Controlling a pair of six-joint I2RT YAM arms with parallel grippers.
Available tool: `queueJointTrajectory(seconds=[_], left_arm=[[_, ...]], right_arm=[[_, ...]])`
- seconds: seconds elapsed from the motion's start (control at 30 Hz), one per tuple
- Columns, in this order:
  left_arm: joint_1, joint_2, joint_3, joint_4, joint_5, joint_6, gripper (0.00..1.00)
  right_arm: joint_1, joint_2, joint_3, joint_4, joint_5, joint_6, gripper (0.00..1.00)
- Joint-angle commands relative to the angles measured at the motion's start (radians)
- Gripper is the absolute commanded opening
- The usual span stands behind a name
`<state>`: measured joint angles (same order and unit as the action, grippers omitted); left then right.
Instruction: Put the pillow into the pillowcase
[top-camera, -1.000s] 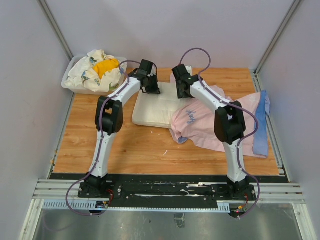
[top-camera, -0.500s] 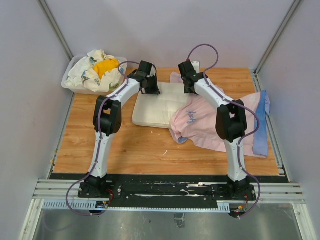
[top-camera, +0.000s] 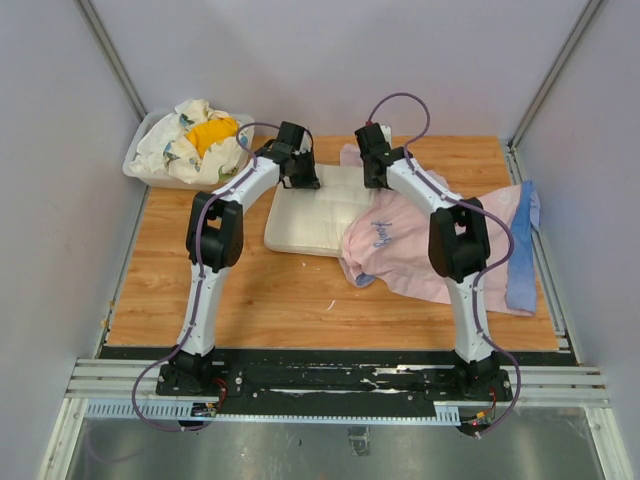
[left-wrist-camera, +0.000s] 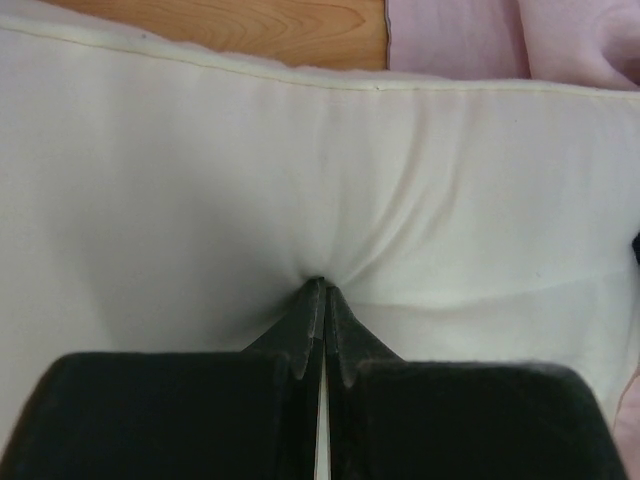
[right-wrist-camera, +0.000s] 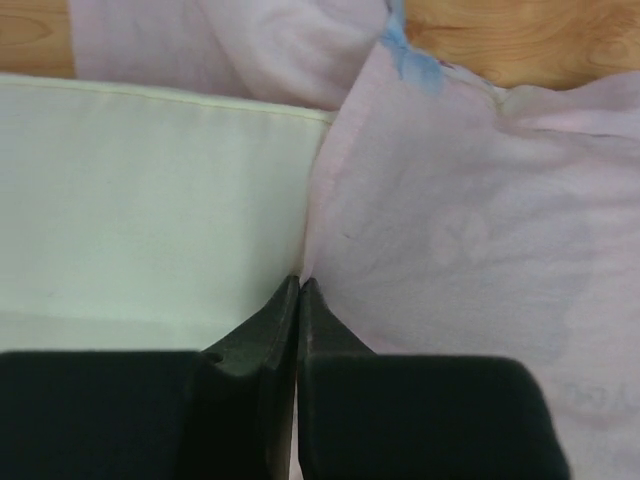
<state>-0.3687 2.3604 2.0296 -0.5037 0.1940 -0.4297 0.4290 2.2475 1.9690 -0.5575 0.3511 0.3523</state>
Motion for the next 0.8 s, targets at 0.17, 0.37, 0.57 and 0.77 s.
queueJointTrajectory(seconds=[0.17,0.37,0.57,0.77], left_arm=[[-0.009,-0.060,-0.103,-0.088,0.039,0.014,0.00],[-0.009,-0.170,-0.235,-0.047,0.042,0.008,0.00],[-0.009,-0.265,-0.322,-0.025,0.048,0.004,0.00],[-0.009,-0.311,-0.343,-0.062,-0.055,0.039,0.09]], right_arm=[[0.108,-0.050,0.010,0.100,-0.442,-0.028,0.01],[0.176,-0.090,-0.009,0.103,-0.541,-0.023,0.01],[0.217,-0.168,-0.082,0.138,-0.592,0.012,0.01],[0.227,-0.227,-0.133,0.135,-0.555,-0.001,0.01]])
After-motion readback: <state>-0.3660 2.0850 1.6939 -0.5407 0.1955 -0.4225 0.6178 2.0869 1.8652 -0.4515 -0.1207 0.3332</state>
